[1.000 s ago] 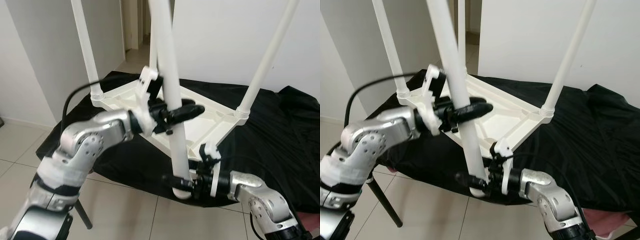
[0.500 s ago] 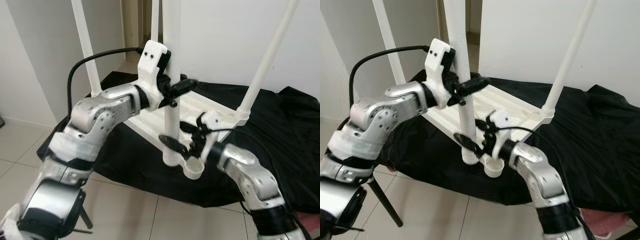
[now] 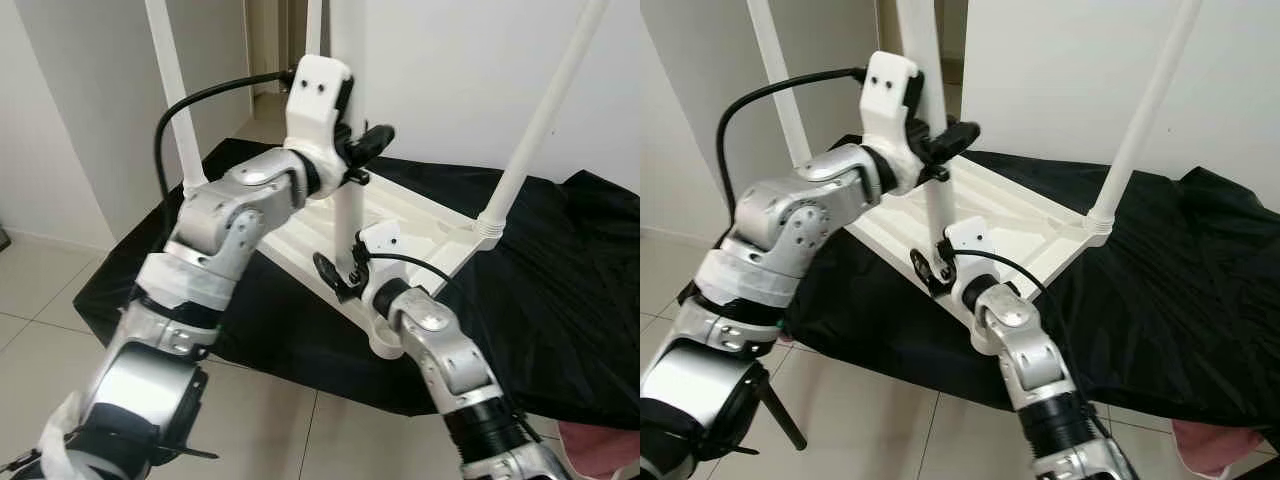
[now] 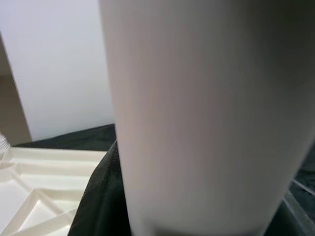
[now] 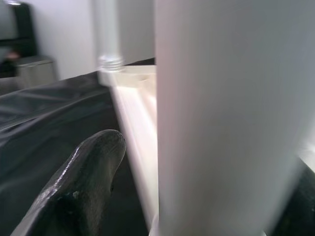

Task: Building children table

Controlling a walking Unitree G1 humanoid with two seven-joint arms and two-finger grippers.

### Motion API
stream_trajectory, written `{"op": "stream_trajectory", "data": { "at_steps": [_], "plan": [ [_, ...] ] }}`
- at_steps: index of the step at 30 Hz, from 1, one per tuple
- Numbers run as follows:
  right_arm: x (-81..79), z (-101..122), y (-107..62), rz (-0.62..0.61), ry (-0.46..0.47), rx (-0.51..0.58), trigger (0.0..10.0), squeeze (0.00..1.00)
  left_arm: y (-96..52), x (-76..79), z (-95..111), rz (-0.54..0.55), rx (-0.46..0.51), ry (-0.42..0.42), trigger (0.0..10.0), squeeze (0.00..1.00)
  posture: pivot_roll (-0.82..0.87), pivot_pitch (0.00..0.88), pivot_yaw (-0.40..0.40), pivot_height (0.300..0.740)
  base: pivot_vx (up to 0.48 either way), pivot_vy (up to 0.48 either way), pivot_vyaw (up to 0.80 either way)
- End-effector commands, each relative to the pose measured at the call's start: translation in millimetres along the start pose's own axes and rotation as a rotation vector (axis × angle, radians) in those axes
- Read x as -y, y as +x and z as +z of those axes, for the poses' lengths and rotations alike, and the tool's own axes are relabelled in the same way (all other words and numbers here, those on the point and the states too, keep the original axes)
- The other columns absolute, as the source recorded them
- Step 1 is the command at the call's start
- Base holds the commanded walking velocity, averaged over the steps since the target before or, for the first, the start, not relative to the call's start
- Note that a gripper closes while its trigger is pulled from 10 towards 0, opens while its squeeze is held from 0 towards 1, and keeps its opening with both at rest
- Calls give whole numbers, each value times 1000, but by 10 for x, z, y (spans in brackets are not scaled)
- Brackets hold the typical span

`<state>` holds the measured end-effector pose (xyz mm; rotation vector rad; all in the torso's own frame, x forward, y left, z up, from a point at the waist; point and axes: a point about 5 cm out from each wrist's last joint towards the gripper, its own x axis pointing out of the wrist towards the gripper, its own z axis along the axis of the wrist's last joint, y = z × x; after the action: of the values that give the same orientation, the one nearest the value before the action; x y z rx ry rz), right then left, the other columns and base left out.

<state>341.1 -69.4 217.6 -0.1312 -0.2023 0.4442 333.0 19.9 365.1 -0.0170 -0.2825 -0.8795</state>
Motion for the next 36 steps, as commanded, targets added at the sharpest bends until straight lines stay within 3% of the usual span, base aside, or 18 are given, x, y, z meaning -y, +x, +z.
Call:
{"op": "stream_trajectory", "data": {
  "at_steps": [1,7,16,17,18,19,31,32,33,34,36],
  "plan": [
    [55,5,35,-75,-26,15,10000,0,50,54,85,32,39,19,10000,0,14,93,6,740,0,0,0],
    [73,40,87,-183,-41,52,10000,0,109,156,71,21,58,-9,10000,0,19,94,7,740,0,0,0],
    [78,19,93,-202,-70,58,10000,0,113,184,49,19,51,1,10000,0,28,92,1,740,0,0,0],
    [71,2,91,-204,-77,60,1647,0,115,185,50,21,53,5,10000,0,28,90,1,740,0,0,0],
    [71,2,91,-204,-77,60,1647,0,115,185,50,21,53,5,10000,0,28,90,1,740,0,0,0],
    [58,-19,86,-196,-91,58,0,0,118,187,49,23,53,8,10000,0,28,92,1,740,0,0,0],
    [108,-107,38,-232,-76,38,0,0,146,271,12,-4,55,37,10000,0,23,96,3,740,0,0,0],
    [120,-112,37,-242,-55,34,3686,0,144,287,13,-19,65,31,10000,0,23,96,3,740,0,0,0],
    [120,-112,37,-242,-55,34,3686,0,144,287,13,-19,65,31,10000,0,23,96,3,740,0,0,0],
    [132,-115,39,-252,-30,31,10000,0,141,295,13,-30,78,3,10000,1000,23,96,3,740,0,0,0],
    [139,-112,39,-257,-13,32,10000,0,133,307,13,-43,82,-7,10000,1000,22,96,4,740,0,0,0]
  ]
}}
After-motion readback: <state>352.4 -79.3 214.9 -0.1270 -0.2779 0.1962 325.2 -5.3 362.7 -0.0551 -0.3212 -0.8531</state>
